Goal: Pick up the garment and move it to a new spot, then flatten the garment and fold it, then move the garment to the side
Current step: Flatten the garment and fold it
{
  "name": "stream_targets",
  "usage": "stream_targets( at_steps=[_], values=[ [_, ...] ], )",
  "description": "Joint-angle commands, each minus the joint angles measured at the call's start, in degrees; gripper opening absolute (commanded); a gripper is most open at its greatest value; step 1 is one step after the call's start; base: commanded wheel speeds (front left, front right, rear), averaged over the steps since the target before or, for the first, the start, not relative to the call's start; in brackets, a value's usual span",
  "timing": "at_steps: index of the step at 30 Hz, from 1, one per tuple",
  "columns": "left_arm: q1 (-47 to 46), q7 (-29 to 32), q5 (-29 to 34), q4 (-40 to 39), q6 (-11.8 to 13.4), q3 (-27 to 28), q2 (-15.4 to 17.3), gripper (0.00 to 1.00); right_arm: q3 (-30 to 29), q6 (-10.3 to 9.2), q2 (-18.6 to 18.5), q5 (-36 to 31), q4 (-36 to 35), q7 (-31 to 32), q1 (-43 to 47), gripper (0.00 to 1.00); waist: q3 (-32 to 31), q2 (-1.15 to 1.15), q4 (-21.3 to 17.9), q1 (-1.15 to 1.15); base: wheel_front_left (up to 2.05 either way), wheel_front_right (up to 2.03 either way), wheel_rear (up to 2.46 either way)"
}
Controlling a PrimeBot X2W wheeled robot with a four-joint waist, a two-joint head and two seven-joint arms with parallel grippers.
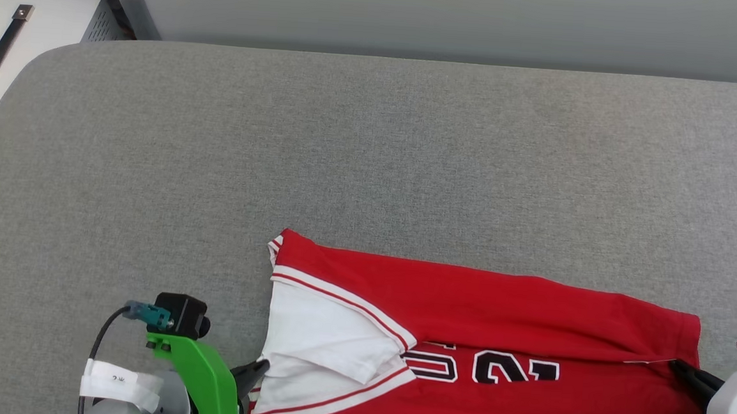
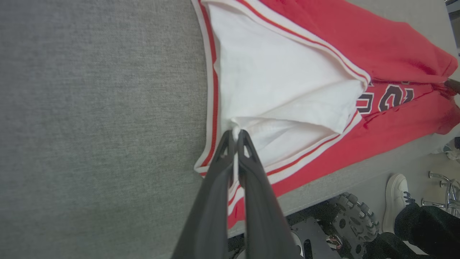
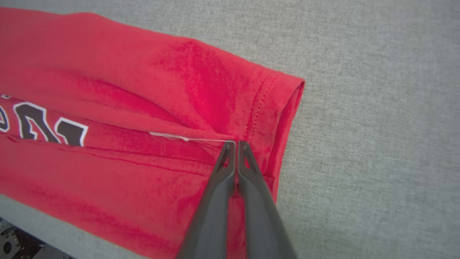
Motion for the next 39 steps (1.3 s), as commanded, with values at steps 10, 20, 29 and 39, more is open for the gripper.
stream_targets(
  at_steps=[10, 20, 29, 39],
  values=[
    [-0.95, -1.26, 5.56, 6.51, -0.43, -3.83, -0.87, 1.00, 2.29, -0.04, 1.91, -0.86, 3.15, 1.77, -0.30, 1.00, 0.26, 0.00, -0.74, 0.00, 0.00, 0.00, 0.00],
    [-0.97, -11.29, 7.24, 9.94, -2.84, -2.41, -3.67, 1.00, 0.22, -0.04, 2.43, 0.52, 1.70, 1.30, 0.53, 1.00, -4.21, 0.00, -1.57, 0.00, 0.00, 0.00, 0.00],
    [-1.33, -24.41, 11.79, 8.80, -1.61, 0.98, -4.23, 1.00, -8.43, -0.04, 4.94, 0.48, -2.02, 7.74, 3.28, 1.00, -4.90, 0.00, -1.16, 0.00, 0.00, 0.00, 0.00],
    [-2.85, -35.72, 20.53, 10.19, -0.68, 4.25, -5.21, 1.00, -22.42, -0.04, 12.57, -4.72, -3.34, 17.31, 4.83, 1.00, -2.24, 0.00, 0.36, 0.00, 0.00, 0.00, 0.00]
  ],
)
